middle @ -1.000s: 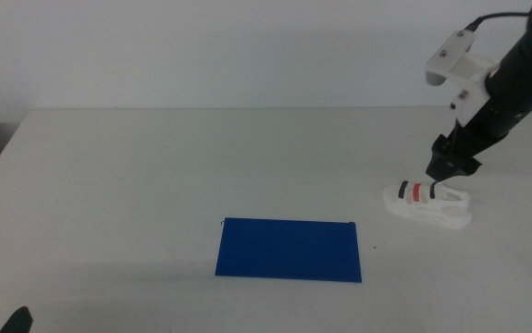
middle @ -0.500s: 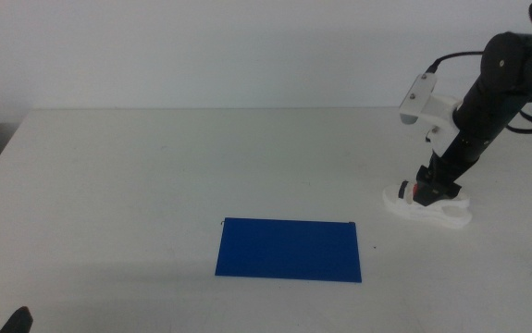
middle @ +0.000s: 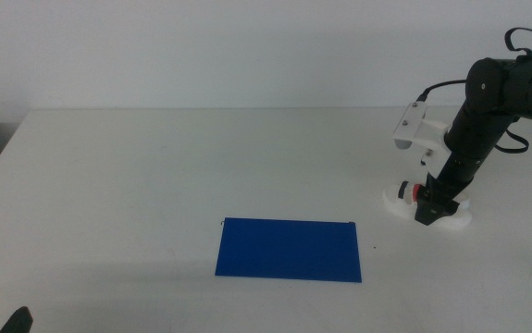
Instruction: Use one arm to grab the shoe from the table and place it on the mat.
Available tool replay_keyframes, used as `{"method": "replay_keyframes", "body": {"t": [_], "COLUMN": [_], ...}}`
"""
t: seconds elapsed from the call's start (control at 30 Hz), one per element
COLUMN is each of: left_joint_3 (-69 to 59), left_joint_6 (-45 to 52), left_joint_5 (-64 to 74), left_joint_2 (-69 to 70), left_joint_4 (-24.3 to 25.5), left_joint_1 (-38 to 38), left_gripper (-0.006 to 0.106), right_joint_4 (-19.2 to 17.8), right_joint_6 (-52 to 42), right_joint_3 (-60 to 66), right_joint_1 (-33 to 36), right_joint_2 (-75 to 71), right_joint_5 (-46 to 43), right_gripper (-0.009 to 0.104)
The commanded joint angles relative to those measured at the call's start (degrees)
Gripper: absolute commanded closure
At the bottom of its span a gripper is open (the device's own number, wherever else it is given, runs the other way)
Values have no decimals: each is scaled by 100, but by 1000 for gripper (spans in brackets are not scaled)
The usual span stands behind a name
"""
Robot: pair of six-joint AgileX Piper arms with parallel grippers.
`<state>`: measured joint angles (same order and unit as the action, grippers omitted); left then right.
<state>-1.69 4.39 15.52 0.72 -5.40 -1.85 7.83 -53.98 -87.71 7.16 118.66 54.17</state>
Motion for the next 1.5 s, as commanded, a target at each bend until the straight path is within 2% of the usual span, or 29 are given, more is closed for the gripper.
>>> {"method": "replay_keyframes", "body": {"t": [0.0, 0.13, 0.17, 0.3, 0.47, 0.63, 0.87, 1.3, 1.47], "left_joint_3": [-40, -40, -40, -40, -40, -40, -40, -40, -40], "left_joint_6": [-29, -29, -29, -29, -29, -29, -29, -29, -29], "left_joint_5": [-457, -457, -457, -457, -457, -457, -457, -457, -457], "left_joint_2": [77, 77, 77, 77, 77, 77, 77, 77, 77], "left_joint_4": [-45, -45, -45, -45, -45, -45, -45, -45, -45], "left_joint_1": [-22, -22, -22, -22, -22, -22, -22, -22, -22], "left_gripper": [7, 7, 7, 7, 7, 7, 7, 7, 7], "right_joint_4": [-68, -241, -275, -322, -322, -370, -368, -420, -411], "right_joint_6": [-71, 102, 212, 643, 728, 753, 749, 742, 747], "right_joint_3": [-168, -185, -192, -370, -844, -1053, -1053, -1053, -1053], "right_joint_1": [-1, 70, 108, 408, 1091, 2068, 2861, 3097, 3097], "right_joint_2": [-321, -463, -520, -834, -948, -898, -630, -99, -83], "right_joint_5": [7, 167, 167, 409, 915, 756, 596, 304, 166], "right_gripper": [53, 96, 99, 99, 99, 99, 99, 99, 91]}}
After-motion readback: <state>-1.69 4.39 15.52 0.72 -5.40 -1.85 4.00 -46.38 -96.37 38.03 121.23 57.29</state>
